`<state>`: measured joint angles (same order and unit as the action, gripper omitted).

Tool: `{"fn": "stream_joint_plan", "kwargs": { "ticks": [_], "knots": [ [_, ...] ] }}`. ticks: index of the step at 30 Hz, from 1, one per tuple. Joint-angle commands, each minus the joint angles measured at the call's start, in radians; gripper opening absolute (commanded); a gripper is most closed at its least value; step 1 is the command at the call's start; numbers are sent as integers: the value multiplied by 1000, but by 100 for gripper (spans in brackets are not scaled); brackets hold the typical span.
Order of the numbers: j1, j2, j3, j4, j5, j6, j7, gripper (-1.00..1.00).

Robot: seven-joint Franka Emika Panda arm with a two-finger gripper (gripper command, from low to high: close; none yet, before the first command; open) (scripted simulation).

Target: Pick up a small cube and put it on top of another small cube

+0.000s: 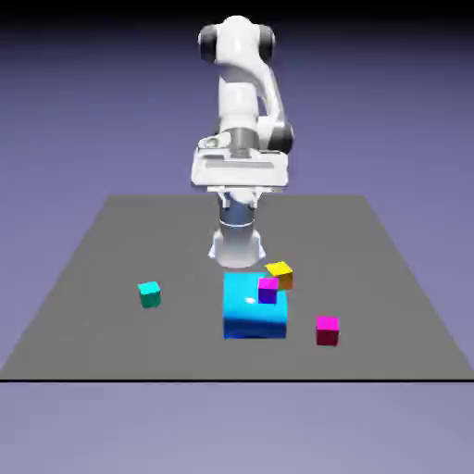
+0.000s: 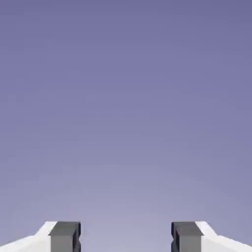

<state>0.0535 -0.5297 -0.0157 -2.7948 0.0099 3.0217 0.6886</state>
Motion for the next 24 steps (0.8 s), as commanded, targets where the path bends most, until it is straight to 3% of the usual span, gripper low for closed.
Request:
{"fn": "stream_joint_plan", "kwargs": {
  "ticks": [1, 24],
  "knots": [
    [34, 33, -13, 13, 8, -13, -44, 0],
    [795, 771, -301, 291, 190, -292, -1004, 0]
  ]
}}
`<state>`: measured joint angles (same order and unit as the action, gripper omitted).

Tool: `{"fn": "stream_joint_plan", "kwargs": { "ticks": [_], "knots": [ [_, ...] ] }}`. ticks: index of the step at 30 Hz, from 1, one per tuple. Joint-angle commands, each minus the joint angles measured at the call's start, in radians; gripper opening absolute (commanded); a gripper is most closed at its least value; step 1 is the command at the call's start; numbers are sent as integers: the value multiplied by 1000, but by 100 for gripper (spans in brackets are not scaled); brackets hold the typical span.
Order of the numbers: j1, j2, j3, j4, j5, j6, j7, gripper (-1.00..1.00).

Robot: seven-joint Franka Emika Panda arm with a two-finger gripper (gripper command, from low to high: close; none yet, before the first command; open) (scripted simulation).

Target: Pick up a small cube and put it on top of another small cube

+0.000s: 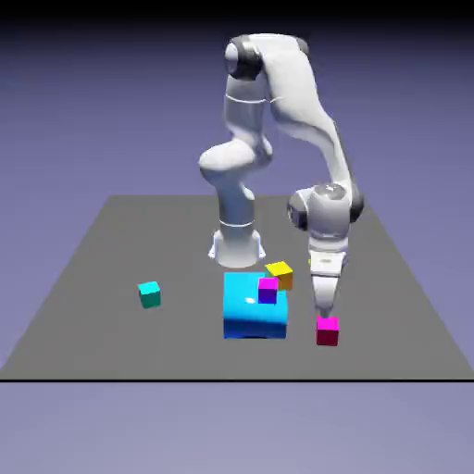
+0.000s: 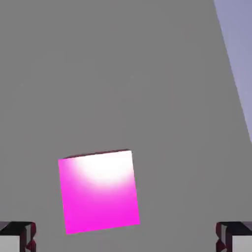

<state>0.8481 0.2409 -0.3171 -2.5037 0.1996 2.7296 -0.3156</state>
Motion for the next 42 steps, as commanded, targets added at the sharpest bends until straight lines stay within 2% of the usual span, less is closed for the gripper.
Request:
{"fn": "stream_joint_plan", "kwargs": {
  "ticks": [1, 7, 8, 14, 16, 38, 42],
  "knots": [
    [0, 0, 0, 0, 0, 0, 0, 0],
    [-112, 202, 140, 47, 124, 156, -95, 0],
    [-112, 202, 140, 47, 124, 156, -95, -100],
    [-12, 21, 15, 5, 13, 16, -10, -100],
    [-5, -13, -39, 15, 23, 28, 27, -100],
    [-799, -545, -613, -343, -674, -104, -230, -100],
    [-786, -514, -619, -354, -608, -93, -304, -100]
  ]
}}
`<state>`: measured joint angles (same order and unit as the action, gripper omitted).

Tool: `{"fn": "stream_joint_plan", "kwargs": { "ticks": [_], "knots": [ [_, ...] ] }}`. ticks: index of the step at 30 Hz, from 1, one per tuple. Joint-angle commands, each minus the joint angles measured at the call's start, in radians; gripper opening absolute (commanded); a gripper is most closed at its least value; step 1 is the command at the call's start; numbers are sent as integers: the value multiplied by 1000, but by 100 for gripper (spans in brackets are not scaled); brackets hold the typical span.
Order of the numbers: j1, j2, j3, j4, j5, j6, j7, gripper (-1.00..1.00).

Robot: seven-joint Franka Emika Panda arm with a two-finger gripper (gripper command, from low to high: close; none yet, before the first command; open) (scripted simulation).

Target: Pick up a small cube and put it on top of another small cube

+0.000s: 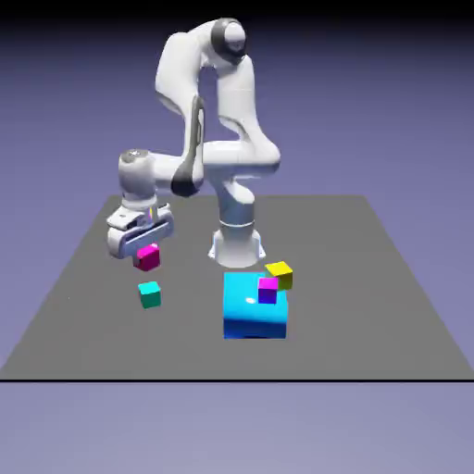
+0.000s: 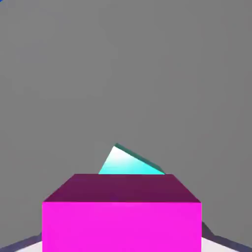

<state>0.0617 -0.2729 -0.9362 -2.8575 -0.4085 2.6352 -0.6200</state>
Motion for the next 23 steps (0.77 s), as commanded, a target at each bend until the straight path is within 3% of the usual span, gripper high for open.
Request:
{"fn": "stream_joint_plan", "kwargs": {
  "ticks": [1, 23],
  "knots": [
    [14, 19, -3, 1, 43, 12, -31, -100],
    [307, 428, -67, 17, 978, 251, -687, -100]
  ]
}}
